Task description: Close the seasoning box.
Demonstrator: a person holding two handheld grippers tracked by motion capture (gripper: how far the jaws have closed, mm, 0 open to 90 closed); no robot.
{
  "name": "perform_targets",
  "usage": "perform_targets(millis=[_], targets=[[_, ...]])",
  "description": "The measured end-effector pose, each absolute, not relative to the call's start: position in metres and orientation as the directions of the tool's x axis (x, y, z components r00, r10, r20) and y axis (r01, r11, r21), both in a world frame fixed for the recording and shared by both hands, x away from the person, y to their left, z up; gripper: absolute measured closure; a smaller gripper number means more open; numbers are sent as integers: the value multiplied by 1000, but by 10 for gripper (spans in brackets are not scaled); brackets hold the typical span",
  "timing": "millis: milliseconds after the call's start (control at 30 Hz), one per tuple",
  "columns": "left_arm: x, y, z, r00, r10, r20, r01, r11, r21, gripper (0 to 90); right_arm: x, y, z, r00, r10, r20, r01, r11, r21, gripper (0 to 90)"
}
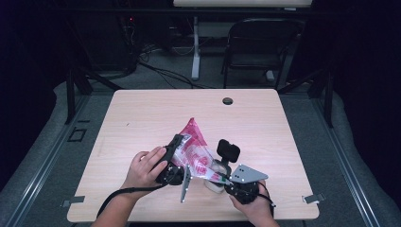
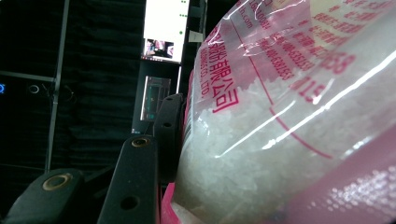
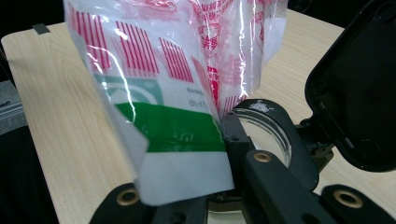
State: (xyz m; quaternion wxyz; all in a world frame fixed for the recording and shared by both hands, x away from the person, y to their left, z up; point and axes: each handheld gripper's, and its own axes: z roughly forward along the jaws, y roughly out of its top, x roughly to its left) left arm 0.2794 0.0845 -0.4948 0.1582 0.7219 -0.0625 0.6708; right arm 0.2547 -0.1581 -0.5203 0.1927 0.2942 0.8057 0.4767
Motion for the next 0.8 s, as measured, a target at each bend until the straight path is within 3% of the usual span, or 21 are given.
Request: perform_targets(millis=[800], targets=[[279,83,-495,93,123,988,-307,-940,146,619,253,-159,-520,-753,657,-34,291,379,879,896]])
